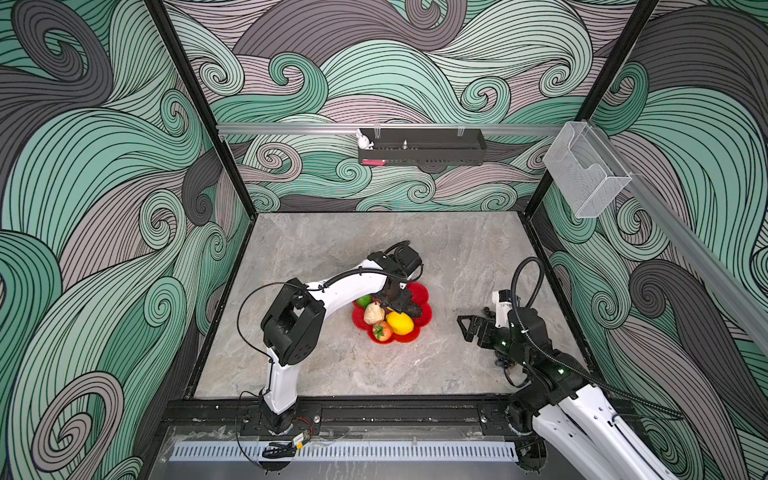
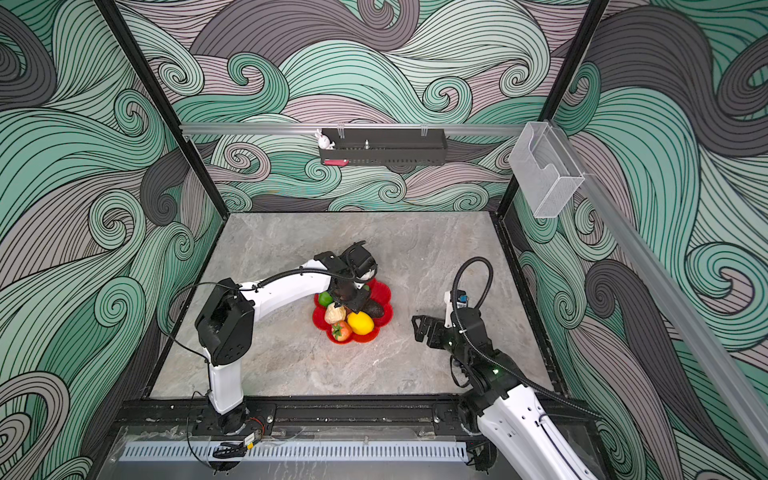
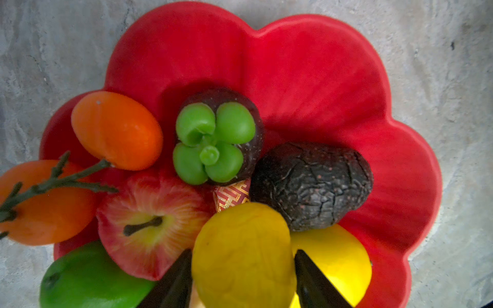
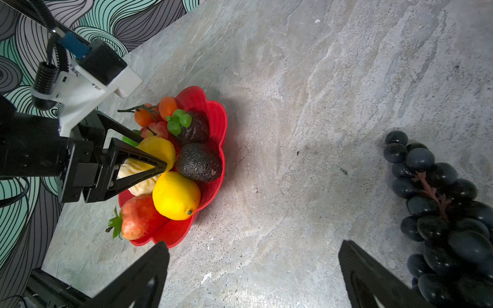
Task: Place and organize the fake fruits in the fruit bowl
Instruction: 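Lower the yellow pear into the bowl center with the left gripper and open, then withdraw the left gripper while the right gripper moves to the dark grapes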
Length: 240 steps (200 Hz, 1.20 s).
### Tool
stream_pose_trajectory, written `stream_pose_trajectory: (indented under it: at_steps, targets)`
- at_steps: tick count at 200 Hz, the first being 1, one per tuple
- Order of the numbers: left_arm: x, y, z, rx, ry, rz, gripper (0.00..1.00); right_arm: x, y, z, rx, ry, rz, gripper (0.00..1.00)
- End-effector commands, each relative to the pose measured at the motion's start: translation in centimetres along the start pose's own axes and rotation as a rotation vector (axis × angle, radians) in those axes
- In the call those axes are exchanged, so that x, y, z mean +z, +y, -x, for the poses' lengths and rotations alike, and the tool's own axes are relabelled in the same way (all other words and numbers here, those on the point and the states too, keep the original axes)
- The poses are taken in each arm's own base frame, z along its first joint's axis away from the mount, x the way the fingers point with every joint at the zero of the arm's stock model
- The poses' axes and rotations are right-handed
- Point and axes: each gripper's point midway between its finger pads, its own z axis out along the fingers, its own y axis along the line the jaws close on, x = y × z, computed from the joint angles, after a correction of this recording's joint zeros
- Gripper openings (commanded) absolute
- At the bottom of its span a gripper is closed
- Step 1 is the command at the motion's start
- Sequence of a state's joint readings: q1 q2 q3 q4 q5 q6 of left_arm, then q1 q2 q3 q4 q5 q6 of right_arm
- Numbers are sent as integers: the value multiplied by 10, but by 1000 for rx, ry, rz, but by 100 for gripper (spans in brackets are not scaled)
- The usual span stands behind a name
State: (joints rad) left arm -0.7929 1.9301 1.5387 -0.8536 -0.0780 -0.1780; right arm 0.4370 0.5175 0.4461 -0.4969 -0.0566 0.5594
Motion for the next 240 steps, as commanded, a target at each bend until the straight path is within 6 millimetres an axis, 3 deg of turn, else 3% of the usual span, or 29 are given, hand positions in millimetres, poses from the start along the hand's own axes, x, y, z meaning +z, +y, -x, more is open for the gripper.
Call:
stream_pose_trajectory:
  at_steps: [1, 25, 83, 111, 133, 161, 191, 205, 240]
  targets:
    - [-13, 5, 2, -29, -7, 5, 66, 0, 2, 4, 5, -12, 10, 100]
    - [-22, 4, 3, -43, -30, -5, 72, -2, 2, 6, 5, -13, 0, 100]
    - [-49, 2, 3, -62, -107, -43, 75, -10, -11, 11, 13, -19, -92, 100]
    - [-80, 5, 3, -110, -243, -71, 77, -16, -20, 7, 17, 31, -162, 99]
    - [-118, 17, -4, -170, -452, -82, 78, -25, -24, 3, 16, 84, -206, 95]
    - [-141, 35, -29, -223, -659, -73, 78, -25, -6, -11, 13, 185, -136, 89]
    - [-132, 61, -72, -325, -761, -8, 78, -34, -9, -23, -23, 248, -237, 86]
    - [-124, 72, -90, -361, -803, 27, 78, -38, -16, -25, -7, 246, -302, 79]
    - [-113, 91, -119, -370, -863, 114, 81, -52, -40, -37, 55, 282, -482, 73]
